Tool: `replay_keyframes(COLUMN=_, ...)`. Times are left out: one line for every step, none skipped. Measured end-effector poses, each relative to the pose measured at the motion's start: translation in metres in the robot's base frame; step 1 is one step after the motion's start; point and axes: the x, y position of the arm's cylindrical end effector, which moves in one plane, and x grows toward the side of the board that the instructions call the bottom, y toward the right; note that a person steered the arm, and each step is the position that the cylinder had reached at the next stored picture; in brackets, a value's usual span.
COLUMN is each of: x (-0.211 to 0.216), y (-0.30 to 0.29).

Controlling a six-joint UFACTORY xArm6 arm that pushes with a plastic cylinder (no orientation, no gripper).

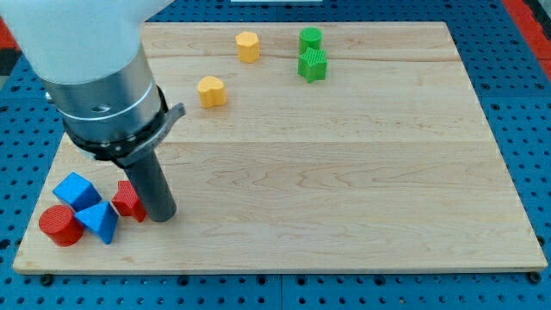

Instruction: Push red star into the blue cube and blue traingle

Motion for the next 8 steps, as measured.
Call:
replay_keyframes(x=-0.008, y=-0.009)
replay_keyframes(x=-0.008, y=-0.012)
replay_keyframes(x=-0.008, y=-0.023)
replay_keyframes(x=-0.021, y=0.003)
replay_keyframes(x=-0.046, y=-0.002)
replay_keyframes(x=-0.054, y=-0.022)
replay_keyframes(x=-0.054, y=-0.020)
replay_keyframes(x=-0.047, y=-0.030)
